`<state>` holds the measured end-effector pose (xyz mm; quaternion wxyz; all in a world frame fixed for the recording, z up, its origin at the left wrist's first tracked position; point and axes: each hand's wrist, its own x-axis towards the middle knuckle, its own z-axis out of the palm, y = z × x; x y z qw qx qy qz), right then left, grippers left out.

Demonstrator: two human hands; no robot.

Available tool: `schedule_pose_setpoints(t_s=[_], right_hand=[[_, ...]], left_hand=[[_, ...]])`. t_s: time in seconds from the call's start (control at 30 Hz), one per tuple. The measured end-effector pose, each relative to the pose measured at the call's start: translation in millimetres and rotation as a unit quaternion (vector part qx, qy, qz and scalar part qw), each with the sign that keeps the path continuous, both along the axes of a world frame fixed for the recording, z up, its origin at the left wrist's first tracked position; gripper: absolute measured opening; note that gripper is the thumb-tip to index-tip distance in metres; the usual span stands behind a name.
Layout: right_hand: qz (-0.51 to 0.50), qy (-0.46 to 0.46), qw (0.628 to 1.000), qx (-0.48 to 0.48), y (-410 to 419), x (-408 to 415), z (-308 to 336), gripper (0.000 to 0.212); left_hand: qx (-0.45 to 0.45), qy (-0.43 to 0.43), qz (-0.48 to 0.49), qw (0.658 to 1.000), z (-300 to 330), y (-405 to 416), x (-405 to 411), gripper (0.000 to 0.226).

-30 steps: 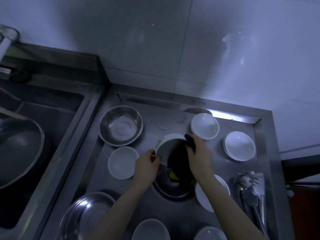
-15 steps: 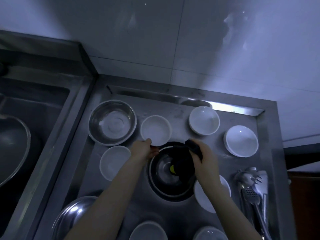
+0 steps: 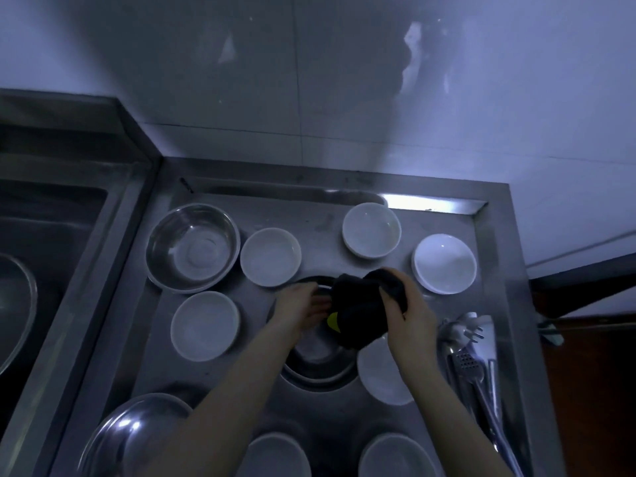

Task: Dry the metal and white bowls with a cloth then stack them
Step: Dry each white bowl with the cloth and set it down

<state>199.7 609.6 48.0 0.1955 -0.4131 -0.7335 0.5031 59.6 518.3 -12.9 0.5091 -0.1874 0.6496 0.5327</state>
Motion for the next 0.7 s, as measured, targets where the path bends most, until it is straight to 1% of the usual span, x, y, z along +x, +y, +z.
schedule_pose_setpoints(t_s=[0.07, 0.1, 0.17, 0.2, 0.27, 0.3, 0.37, 0.47, 0.5, 0.57, 0.7], right_hand=[[-0.017, 0.008, 1.000, -0.019, 9.1, 5.7, 3.8, 0.036], [-0.027, 0.010, 0.999, -0.030, 14.1, 8.3, 4.0, 0.036], [-0.050, 0.011, 0.998, -0.041, 24.2, 13.2, 0.4, 0.033], [-0.059, 0.009, 0.997, -0.044, 28.8, 15.2, -2.7, 0.030], [-0.067, 0.007, 0.996, -0.051, 34.4, 18.0, -7.3, 0.028], [-0.067, 0.008, 0.996, -0.055, 37.4, 18.8, -9.9, 0.028], [-0.063, 0.013, 0.995, -0.074, 43.1, 19.7, -13.4, 0.029], [-0.060, 0.009, 0.995, -0.085, 50.6, 18.9, -13.6, 0.031], [-0.060, 0.006, 0.995, -0.085, 52.4, 18.7, -13.1, 0.031], [-0.063, 0.010, 0.994, -0.091, 53.7, 19.4, -11.3, 0.028], [-0.088, 0.037, 0.991, -0.093, 47.3, 23.1, 2.8, 0.023]], left_hand=[[0.005, 0.072, -0.049, 0.996, -1.5, 23.8, -0.4, 0.025], [-0.004, 0.119, -0.075, 0.990, -2.2, 35.8, -3.6, 0.028], [-0.040, 0.200, -0.132, 0.970, -11.1, 58.9, -12.6, 0.042], [-0.051, 0.218, -0.150, 0.963, -14.1, 70.1, -15.9, 0.051], [-0.065, 0.235, -0.172, 0.955, -19.8, 90.2, -21.5, 0.067], [-0.068, 0.241, -0.180, 0.951, -21.3, 100.1, -22.6, 0.070], [-0.069, 0.245, -0.186, 0.949, -26.5, 115.0, -22.7, 0.070], [-0.066, 0.241, -0.146, 0.957, -41.9, 120.5, -24.0, 0.076], [-0.061, 0.238, -0.132, 0.960, -48.7, 119.1, -25.2, 0.075], [-0.057, 0.240, -0.118, 0.962, -43.4, 112.9, -25.0, 0.070], [0.002, 0.255, -0.059, 0.965, -8.6, 78.7, -18.2, 0.066]])
